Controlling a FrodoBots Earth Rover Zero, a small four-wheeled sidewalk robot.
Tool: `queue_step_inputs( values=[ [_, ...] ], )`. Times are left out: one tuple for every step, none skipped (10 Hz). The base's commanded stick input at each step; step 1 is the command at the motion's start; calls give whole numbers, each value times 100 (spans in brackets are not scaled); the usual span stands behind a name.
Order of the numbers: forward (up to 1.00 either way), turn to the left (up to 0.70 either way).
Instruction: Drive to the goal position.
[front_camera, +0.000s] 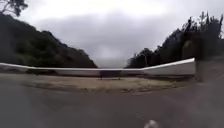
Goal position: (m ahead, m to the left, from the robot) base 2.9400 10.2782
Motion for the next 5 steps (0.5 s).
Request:
queue_step_inputs(
  values=[
    [45, 27],
    [45, 27],
    [45, 27],
    [45, 27],
    [45, 27]
  ],
)
